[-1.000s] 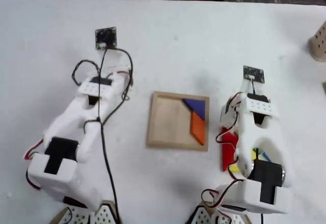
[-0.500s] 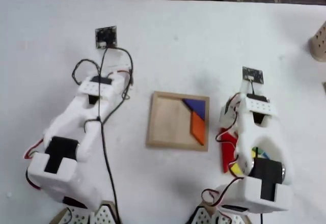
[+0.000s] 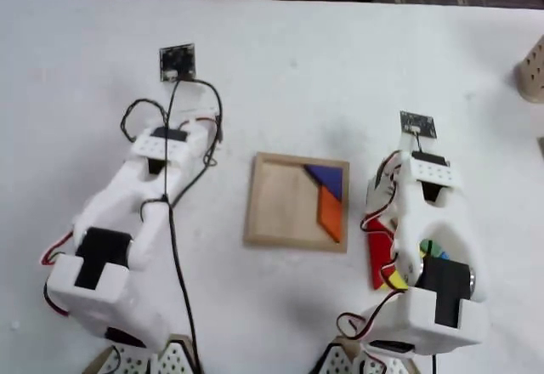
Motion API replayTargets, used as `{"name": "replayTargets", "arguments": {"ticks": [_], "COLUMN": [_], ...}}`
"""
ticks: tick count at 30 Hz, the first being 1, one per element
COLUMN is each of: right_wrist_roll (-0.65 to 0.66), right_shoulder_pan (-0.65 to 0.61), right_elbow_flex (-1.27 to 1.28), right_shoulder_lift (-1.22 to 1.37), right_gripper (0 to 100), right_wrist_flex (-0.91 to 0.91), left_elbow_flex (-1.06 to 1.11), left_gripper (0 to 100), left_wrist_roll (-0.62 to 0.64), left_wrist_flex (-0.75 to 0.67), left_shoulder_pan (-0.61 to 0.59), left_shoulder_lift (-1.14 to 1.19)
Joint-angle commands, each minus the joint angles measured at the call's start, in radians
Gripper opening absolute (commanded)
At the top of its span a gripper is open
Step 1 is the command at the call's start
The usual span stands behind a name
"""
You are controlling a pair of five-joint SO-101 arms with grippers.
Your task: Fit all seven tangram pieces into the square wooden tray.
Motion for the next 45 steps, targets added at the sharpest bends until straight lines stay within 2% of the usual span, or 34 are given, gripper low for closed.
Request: {"name": "replayTargets", "arguments": {"ticks": [1,3,10,27,39,42,45], "right_wrist_roll": [0.011,0.011,0.018,0.018,0.020,0.020,0.020], "right_shoulder_pan": [0.007,0.008,0.015,0.015,0.005,0.008,0.010], "right_elbow_flex": [-0.009,-0.009,-0.009,-0.009,-0.008,-0.008,0.049], "right_shoulder_lift": [0.005,0.005,0.010,0.007,0.001,-0.016,-0.093], "right_gripper": [19.4,17.0,18.3,9.0,8.6,2.2,2.6], "right_wrist_flex": [0.022,0.025,0.042,0.042,0.038,0.041,0.031], "left_elbow_flex": [-0.055,-0.055,-0.055,-0.055,-0.055,-0.055,-0.055], "left_gripper": [2,2,2,2,2,2,2], "left_wrist_roll": [-0.005,-0.005,-0.005,-0.005,-0.005,-0.005,-0.005], "left_wrist_flex": [-0.020,-0.020,-0.020,-0.020,-0.020,-0.020,-0.020], "left_shoulder_pan": [0.013,0.013,0.013,0.013,0.013,0.013,0.013], "left_shoulder_lift": [-0.002,-0.002,-0.002,-0.002,-0.002,-0.002,-0.002]}}
